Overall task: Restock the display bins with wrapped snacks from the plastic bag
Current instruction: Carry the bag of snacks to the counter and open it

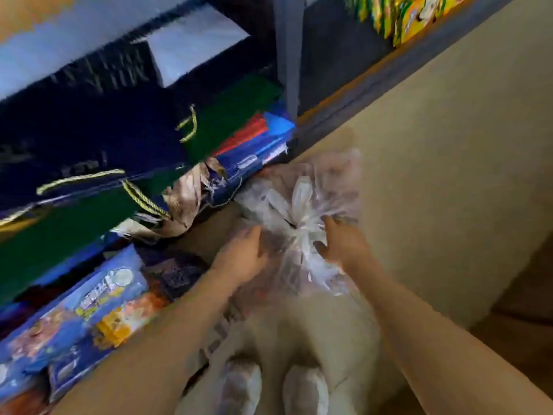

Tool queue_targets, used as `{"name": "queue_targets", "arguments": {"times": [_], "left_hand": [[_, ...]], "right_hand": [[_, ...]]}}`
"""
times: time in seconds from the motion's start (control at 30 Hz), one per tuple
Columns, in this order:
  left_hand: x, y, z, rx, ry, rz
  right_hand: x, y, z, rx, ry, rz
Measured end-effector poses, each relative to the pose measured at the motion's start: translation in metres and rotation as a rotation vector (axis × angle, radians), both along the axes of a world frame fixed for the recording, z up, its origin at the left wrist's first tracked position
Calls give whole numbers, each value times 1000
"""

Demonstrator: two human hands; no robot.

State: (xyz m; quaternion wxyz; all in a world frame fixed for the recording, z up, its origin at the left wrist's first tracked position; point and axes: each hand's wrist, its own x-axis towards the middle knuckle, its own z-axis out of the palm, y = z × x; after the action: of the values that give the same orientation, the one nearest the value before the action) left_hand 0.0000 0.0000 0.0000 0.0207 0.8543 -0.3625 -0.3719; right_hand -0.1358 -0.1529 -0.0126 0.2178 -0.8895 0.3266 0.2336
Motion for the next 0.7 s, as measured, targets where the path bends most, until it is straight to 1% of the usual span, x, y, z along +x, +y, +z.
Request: {"name": "queue_targets", "arguments": {"times": [0.1, 0.17, 0.27, 0.33, 0.4, 0.5, 0.53, 0.57, 0.63, 0.7], "left_hand": [[14, -16, -43, -14, -81, 13], [20, -25, -62, -40, -81, 28], [23, -31, -86, -68, -123, -6], [24, -34, -97, -70, -168, -37], [22, -36, -102, -113, -219, -63], [22, -30, -104, -152, -240, -54], [22, -26, -106, -177, -213, -8], [20, -21, -108, -217, -179, 84], [11, -13, -111, -302, -117, 320], [0, -10, -114, -330, -116, 456]], "right_hand": [[18, -16, -43, -67, -100, 84], [24, -26, -63, -94, -128, 158], [22, -40, -84, -134, -197, 197], [20, -46, -91, -144, -130, 265], [18, -45, -95, -144, -76, 330], [12, -43, -92, -136, -39, 333], [8, -42, -90, -140, -16, 327], [5, -42, -89, -145, 1, 311], [0, -39, -85, -139, 24, 255], [-1, -34, -82, -97, 25, 177]]}}
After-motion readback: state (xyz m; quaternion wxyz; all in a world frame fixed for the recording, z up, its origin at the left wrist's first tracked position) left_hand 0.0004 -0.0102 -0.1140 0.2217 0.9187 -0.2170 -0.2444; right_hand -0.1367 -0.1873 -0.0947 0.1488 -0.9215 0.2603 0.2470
